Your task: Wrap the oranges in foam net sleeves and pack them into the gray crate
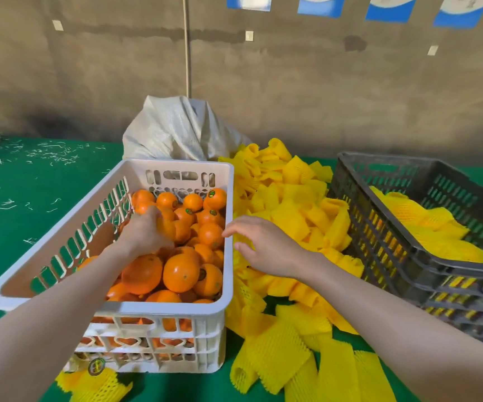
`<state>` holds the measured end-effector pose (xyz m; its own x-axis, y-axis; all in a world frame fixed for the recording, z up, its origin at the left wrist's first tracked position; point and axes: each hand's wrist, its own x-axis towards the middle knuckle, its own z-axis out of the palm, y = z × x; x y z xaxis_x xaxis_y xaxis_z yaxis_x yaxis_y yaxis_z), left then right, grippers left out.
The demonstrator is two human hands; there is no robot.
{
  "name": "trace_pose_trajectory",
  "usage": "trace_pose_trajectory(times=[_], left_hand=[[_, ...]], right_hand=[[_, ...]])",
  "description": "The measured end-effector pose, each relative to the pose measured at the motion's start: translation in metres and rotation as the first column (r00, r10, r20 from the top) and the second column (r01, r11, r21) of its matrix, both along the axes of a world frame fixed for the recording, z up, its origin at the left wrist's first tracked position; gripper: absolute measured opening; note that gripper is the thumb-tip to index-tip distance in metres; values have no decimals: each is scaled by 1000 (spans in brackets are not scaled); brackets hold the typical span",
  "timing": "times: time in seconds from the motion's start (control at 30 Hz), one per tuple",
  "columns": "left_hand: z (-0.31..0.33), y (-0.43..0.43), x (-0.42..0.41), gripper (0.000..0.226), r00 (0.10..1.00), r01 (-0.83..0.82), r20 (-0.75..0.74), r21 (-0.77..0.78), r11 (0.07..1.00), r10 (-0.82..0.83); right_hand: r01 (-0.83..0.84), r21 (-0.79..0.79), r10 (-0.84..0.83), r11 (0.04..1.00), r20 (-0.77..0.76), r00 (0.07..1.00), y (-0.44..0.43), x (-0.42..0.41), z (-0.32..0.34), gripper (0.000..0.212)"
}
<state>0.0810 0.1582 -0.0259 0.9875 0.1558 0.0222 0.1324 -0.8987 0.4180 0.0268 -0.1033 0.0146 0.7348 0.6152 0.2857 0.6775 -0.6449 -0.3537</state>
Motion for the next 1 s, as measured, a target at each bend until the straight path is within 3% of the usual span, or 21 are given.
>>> trace_pose_trajectory(times=[0.07, 0.13, 0.23, 0.27, 0.33, 0.47, 0.63, 0.77, 0.9, 1.0], left_hand=[[12, -9, -5, 80, 984, -36, 168, -145, 989, 60], [29, -23, -12, 74, 947, -6, 295, -391, 920, 131], [56, -53, -28, 63, 941, 143, 298, -782, 606, 162], [63, -63, -34, 61, 949, 173, 282, -840, 515, 142], [74, -83, -46, 59, 959, 205, 269, -874, 440, 88], [82, -117, -62, 53, 963, 240, 266, -919, 312, 43], [82, -150, -76, 44, 977, 211, 211, -952, 222, -22], [73, -180, -88, 44, 986, 158, 149, -981, 112, -80], [51, -210, -95, 52, 996, 81, 77, -994, 76, -50], [31, -236, -103, 58, 998, 30, 35, -995, -99, -49]], right_hand=[[69, 24, -69, 997, -24, 997, -15, 0, -8, 23], [120, -12, -121, 993, -96, 988, -29, -1, -19, 20], [-64, -327, -32, 943, -281, 959, -46, -9, -51, 28], [-148, -440, -6, 886, -329, 944, -49, -14, -65, 34], [-238, -566, -8, 790, -398, 918, -52, -22, -89, 48], [-233, -591, -21, 772, -389, 921, -60, -29, -119, 51], [-100, -360, -66, 927, -419, 905, -91, -21, -109, 36], [134, 57, -77, 989, -572, 817, -119, -15, -77, 45], [373, 451, 103, 811, -738, 667, -139, -21, -51, 34], [522, 585, 347, 620, -802, 487, -147, -27, -41, 28]])
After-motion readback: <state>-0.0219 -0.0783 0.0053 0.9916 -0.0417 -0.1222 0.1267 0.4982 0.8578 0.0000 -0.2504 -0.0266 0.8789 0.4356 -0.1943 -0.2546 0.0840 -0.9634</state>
